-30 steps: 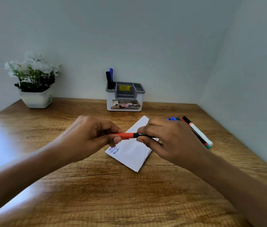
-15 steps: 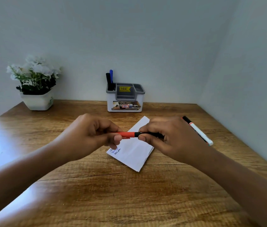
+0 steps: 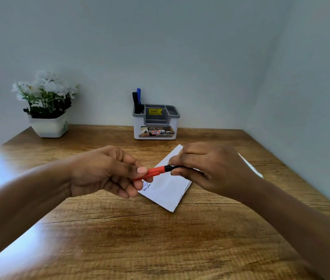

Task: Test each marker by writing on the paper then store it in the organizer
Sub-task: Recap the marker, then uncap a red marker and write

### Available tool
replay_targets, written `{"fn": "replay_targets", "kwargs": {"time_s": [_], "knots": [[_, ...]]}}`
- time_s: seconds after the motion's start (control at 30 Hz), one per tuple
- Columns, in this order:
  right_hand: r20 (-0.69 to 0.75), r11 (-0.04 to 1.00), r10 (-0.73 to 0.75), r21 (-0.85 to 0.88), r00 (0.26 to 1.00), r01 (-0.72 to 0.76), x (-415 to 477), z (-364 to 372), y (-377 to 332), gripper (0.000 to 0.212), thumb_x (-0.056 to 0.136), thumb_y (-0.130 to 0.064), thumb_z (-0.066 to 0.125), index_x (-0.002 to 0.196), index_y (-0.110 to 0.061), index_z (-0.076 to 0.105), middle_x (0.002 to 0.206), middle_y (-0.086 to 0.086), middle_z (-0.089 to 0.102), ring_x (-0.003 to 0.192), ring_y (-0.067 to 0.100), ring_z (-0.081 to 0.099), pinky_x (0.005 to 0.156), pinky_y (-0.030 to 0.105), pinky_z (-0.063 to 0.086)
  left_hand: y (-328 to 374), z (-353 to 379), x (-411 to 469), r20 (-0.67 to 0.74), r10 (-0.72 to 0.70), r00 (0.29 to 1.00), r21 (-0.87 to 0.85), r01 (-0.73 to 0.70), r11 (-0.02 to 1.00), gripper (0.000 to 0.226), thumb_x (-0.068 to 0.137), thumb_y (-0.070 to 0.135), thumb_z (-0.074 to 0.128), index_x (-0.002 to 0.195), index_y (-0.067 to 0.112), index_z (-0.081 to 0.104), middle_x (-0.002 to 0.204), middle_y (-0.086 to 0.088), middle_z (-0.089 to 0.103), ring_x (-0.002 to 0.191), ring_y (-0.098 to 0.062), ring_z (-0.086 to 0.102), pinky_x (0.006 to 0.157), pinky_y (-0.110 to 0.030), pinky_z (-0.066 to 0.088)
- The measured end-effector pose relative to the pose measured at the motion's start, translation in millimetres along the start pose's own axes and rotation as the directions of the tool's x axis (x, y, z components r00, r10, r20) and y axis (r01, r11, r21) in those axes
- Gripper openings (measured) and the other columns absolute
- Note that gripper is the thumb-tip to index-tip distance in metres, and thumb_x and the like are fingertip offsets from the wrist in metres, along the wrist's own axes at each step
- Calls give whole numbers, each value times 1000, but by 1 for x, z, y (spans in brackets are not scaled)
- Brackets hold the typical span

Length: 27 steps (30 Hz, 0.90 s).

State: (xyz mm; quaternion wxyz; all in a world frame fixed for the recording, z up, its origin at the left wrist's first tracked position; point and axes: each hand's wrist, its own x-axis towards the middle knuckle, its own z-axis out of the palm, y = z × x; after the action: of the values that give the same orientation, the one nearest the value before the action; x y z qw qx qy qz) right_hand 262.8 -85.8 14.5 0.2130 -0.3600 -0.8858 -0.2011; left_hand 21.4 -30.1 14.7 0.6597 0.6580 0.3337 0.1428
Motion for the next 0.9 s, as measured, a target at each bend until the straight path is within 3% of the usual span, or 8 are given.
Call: {"fn": "replay_targets", "kwargs": {"time_s": [0.27, 0.37, 0.43, 0.53, 0.63, 0.7, 0.8, 0.9], "knots": [[30, 991, 52, 124, 998, -56, 1, 5, 10, 27, 88, -37, 52, 97, -22, 72, 83, -12, 67, 78, 0, 52, 55, 5, 27, 2, -5, -4, -22, -6, 1000, 36, 7, 999, 69, 36, 46, 96, 87, 4, 78, 69, -8, 71, 56, -13, 69, 52, -20, 56], [-95, 907, 386, 219, 918, -359, -17, -17, 46, 19, 83, -42, 57, 94, -34, 71, 78, -20, 63, 74, 0, 56, 61, 20, 40, 1, -33, -16, -211, 57, 976, 24, -54, 998, 79, 21, 49, 97, 83, 5, 78, 68, -9, 70, 54, -13, 68, 50, -21, 56], [-94, 830, 509, 319, 856, -459, -19, -27, 57, 14, 80, -38, 60, 91, -36, 68, 78, -25, 62, 74, -4, 59, 66, 20, 42, -3, -41, -18, -256, 107, 961, 3, -110, 994, 78, 18, 48, 97, 82, 6, 78, 72, -10, 72, 57, -14, 70, 52, -21, 57], [68, 856, 391, 340, 918, -390, 4, -11, 32, 23, 83, -34, 60, 99, -21, 71, 85, -18, 65, 80, -3, 59, 67, 13, 42, -9, -21, -6, -166, 201, 965, 141, -179, 974, 71, 31, 61, 91, 83, 15, 78, 84, -11, 76, 70, -15, 73, 56, -20, 57], [80, 777, 465, 440, 882, -450, 5, -7, 19, 19, 88, -28, 62, 105, -20, 67, 90, -8, 68, 80, 4, 60, 65, 15, 44, -13, -12, -9, -131, 330, 935, 328, -273, 904, 63, 46, 73, 79, 92, 30, 76, 88, -6, 78, 79, -14, 74, 62, -20, 56], [88, 690, 552, 510, 829, -513, -3, -15, 24, 21, 90, -22, 59, 110, -22, 61, 81, -9, 63, 66, 0, 60, 57, 14, 46, -16, -17, -19, -112, 474, 873, 570, -335, 750, 52, 61, 77, 69, 97, 40, 73, 88, 3, 77, 76, -8, 72, 64, -19, 55], [207, 548, 530, 656, 822, -519, -10, -11, 21, 34, 93, -13, 53, 121, -32, 47, 91, 0, 59, 66, 6, 63, 51, 28, 54, -27, -17, -20, 172, 642, 748, 852, -440, 285, 30, 87, 54, 60, 110, 37, 70, 102, 21, 73, 86, 5, 70, 68, -21, 59], [307, 151, 504, 889, 807, -432, -10, -2, 15, 26, 91, -9, 51, 110, -27, 54, 95, 8, 63, 66, 19, 66, 49, 32, 55, -41, -12, -12, 328, 641, 694, 850, -513, 119, 23, 94, 37, 60, 113, 27, 70, 112, 17, 71, 105, 6, 65, 80, -26, 58]]}}
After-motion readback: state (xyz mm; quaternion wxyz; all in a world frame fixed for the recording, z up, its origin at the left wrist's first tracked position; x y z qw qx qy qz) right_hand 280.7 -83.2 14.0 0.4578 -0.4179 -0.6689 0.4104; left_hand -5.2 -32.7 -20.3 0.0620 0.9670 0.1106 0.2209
